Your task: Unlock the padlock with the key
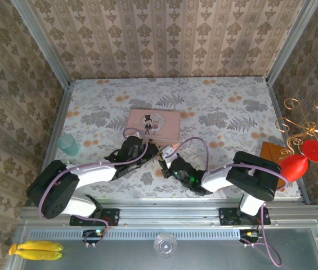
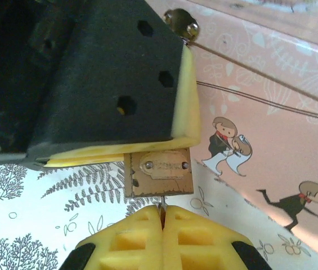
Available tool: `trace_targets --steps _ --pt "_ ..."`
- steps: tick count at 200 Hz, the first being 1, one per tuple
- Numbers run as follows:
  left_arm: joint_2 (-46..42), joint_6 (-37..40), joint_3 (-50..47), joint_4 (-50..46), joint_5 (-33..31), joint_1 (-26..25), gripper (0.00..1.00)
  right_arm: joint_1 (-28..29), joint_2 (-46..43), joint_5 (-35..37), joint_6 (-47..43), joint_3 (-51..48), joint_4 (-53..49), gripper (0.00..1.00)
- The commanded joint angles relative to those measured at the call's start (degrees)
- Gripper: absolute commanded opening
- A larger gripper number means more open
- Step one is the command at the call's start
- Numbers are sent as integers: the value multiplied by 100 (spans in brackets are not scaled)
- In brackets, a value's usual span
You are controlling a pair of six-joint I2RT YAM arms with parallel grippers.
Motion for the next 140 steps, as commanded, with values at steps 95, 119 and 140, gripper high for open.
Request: trace_targets --steps 95,119,140 --pt "390 287 204 557 90 -31 43 -776 -315 -1663 1910 196 -1080 0" --pt "389 265 169 566 90 -5 45 -899 -290 -1854 2216 84 -824 0" --pt "322 304 126 508 75 53 48 -902 -302 -1790 2250 87 -857 0"
